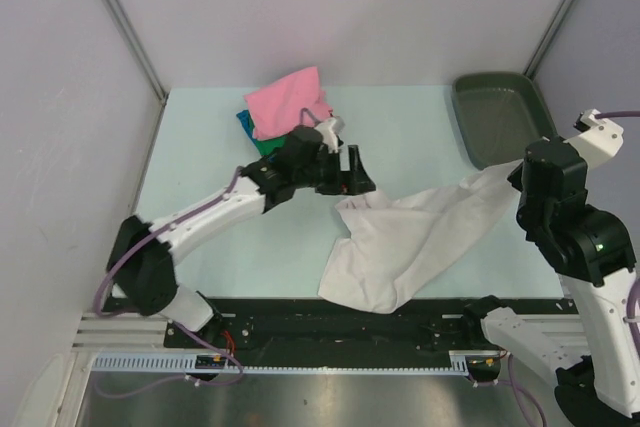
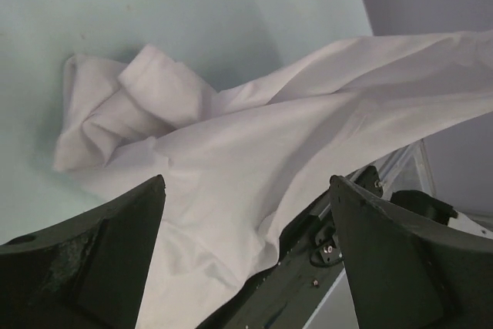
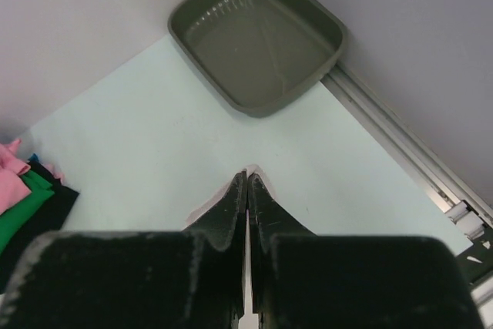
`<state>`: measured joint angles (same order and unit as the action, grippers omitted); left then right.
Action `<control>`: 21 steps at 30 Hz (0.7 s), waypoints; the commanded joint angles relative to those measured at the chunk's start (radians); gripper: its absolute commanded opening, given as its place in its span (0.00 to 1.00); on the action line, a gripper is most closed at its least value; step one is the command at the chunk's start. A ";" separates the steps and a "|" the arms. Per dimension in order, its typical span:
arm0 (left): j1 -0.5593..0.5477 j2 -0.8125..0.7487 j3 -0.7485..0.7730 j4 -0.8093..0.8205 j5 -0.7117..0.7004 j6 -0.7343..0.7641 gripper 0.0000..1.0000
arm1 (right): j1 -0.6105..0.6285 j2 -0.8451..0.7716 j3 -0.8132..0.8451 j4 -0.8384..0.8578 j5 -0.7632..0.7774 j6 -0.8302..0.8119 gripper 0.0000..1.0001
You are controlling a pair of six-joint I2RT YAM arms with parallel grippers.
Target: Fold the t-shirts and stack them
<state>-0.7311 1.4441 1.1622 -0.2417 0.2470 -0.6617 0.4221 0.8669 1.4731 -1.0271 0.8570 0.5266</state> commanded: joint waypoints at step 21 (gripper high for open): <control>-0.073 0.785 0.504 -0.097 0.058 0.168 0.67 | -0.112 -0.058 -0.137 0.087 -0.197 -0.037 0.00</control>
<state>-0.8047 2.2276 1.6970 -0.3573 0.2703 -0.5110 0.3222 0.8280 1.3445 -0.9874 0.6849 0.5121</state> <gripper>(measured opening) 0.785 0.009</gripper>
